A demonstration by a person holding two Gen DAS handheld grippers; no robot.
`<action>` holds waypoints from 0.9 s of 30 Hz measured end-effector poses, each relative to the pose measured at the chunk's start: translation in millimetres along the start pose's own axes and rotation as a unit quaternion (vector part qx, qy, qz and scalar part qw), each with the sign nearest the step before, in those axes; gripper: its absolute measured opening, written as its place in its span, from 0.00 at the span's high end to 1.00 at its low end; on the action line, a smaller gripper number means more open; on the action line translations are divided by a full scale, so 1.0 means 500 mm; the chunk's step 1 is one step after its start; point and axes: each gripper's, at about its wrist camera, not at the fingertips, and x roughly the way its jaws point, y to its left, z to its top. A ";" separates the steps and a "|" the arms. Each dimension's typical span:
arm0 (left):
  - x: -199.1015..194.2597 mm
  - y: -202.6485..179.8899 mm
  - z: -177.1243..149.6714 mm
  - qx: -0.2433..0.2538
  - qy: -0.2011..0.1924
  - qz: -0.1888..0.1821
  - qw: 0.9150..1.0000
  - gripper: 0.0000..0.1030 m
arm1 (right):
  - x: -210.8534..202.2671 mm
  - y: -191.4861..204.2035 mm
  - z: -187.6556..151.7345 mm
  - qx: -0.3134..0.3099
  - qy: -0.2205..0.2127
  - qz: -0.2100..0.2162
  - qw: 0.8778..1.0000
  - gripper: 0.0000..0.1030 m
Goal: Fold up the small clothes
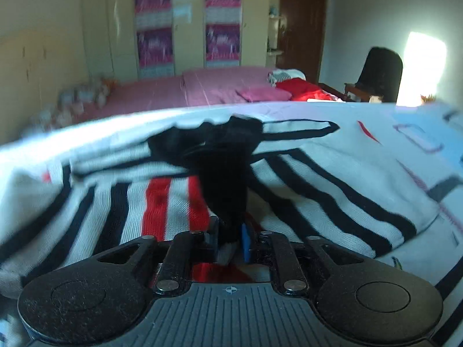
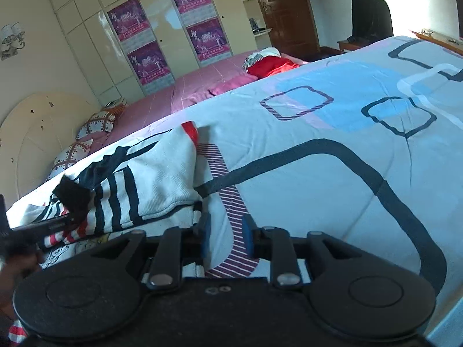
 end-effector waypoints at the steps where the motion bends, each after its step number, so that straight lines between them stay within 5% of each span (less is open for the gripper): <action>1: -0.023 -0.002 0.001 -0.001 -0.008 -0.016 1.000 0.57 | 0.001 0.003 0.001 -0.002 0.000 0.004 1.000 0.68; 7: -0.200 0.081 -0.055 -0.062 -0.065 0.036 0.995 0.53 | 0.035 0.068 0.014 0.006 0.003 0.067 0.998 0.67; 13: -0.245 0.247 -0.160 -0.117 -0.026 0.126 0.985 0.53 | 0.157 0.202 0.021 0.018 0.045 0.165 0.985 0.67; 19: -0.220 0.314 -0.182 -0.126 -0.021 0.126 0.984 0.53 | 0.300 0.254 0.019 0.096 0.112 0.188 0.971 0.63; 23: -0.178 0.344 -0.177 -0.149 -0.017 0.116 0.982 0.53 | 0.332 0.273 0.008 0.116 0.116 0.201 0.966 0.64; 27: -0.148 0.369 -0.184 -0.184 -0.021 0.105 0.977 0.53 | 0.345 0.301 0.001 0.094 0.107 0.189 0.971 0.79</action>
